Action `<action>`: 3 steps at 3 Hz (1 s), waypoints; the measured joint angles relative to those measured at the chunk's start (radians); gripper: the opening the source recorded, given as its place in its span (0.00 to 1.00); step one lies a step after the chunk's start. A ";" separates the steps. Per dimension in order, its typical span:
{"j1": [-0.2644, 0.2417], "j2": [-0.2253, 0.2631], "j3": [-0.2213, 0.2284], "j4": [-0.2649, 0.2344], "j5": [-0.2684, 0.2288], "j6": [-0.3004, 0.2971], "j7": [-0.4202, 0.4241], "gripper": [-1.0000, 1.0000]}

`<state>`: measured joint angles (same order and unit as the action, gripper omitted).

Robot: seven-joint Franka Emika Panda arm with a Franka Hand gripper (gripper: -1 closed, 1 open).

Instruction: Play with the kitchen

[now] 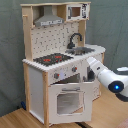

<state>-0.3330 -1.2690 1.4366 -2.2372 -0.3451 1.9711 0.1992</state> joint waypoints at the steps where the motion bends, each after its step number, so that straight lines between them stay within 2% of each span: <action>1: 0.018 0.014 -0.033 -0.027 0.052 -0.001 -0.082 1.00; 3: 0.035 0.043 -0.093 -0.057 0.179 -0.003 -0.260 1.00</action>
<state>-0.2980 -1.2257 1.3432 -2.2937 -0.1665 1.9677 -0.0607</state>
